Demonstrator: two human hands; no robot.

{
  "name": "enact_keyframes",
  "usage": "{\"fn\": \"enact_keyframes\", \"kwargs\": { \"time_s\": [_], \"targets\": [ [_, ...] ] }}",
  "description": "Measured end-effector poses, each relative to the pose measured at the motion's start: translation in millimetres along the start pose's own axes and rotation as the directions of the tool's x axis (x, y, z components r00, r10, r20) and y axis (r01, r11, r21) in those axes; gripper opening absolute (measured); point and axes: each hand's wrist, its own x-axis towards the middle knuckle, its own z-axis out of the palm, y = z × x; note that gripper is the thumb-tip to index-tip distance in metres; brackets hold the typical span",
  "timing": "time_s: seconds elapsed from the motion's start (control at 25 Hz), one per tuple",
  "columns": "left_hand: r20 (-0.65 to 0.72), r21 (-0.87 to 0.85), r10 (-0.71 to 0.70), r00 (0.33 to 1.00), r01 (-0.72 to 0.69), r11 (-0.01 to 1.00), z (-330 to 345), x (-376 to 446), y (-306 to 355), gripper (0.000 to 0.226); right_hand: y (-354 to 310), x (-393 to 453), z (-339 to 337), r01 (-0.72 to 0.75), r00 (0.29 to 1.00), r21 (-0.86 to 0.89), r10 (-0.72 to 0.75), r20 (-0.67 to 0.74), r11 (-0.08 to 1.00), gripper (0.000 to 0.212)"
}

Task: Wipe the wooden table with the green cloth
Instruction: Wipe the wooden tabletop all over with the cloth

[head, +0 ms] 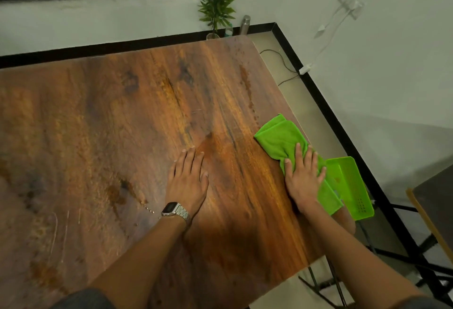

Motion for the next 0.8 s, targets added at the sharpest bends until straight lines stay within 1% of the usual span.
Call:
{"fn": "enact_keyframes", "kwargs": {
  "time_s": [0.08,0.2,0.32,0.4,0.48,0.56,0.64,0.68,0.72,0.8],
  "targets": [
    [-0.014,-0.022,-0.010,1.000,0.010,1.000,-1.1,22.2,2.2,0.053,-25.6,38.9,-2.6,0.045,0.999,0.003,-0.045,0.004,0.999,0.063],
    [-0.024,-0.056,-0.026,0.999,0.024,0.998,-4.7,56.6,3.5,0.054,-83.2,91.4,-4.6,0.128,0.991,0.020,-0.128,0.024,0.992,0.063],
    [-0.066,-0.082,-0.014,0.998,0.009,0.997,-9.7,84.9,1.5,0.052,-155.3,113.2,1.5,0.259,0.964,0.024,-0.260,0.056,0.965,0.062],
    [-0.119,-0.115,-0.028,0.992,0.014,0.993,-13.3,99.3,-1.3,0.051,-199.1,100.5,12.3,0.399,0.914,0.014,-0.399,0.069,0.917,0.061],
    [-0.175,-0.136,-0.053,0.983,0.029,0.990,-17.7,107.3,-4.1,0.050,-220.2,64.1,24.0,0.547,0.833,0.009,-0.546,0.085,0.837,0.059],
    [-0.182,-0.112,-0.040,0.982,0.020,0.994,-20.4,108.9,-7.5,0.048,-209.4,19.9,31.1,0.674,0.734,0.025,-0.673,0.093,0.738,0.057],
    [-0.137,-0.082,0.019,0.990,-0.031,0.996,-20.3,106.1,-8.7,0.049,-171.2,-5.0,31.5,0.754,0.654,0.011,-0.751,0.090,0.657,0.056],
    [-0.100,-0.070,0.069,0.993,-0.076,0.995,-18.3,103.9,-6.4,0.049,-146.4,-7.6,28.8,0.764,0.643,-0.013,-0.759,0.100,0.646,0.058],
    [-0.059,-0.059,0.130,0.990,-0.133,0.989,-14.8,102.1,-2.2,0.048,-121.5,-3.2,23.5,0.753,0.656,-0.038,-0.746,0.112,0.656,0.060],
    [0.009,-0.045,0.253,0.967,-0.253,0.967,-5.2,100.1,12.7,0.049,-77.0,20.5,9.6,0.681,0.732,-0.091,-0.672,0.112,0.726,0.061]
  ]
}}
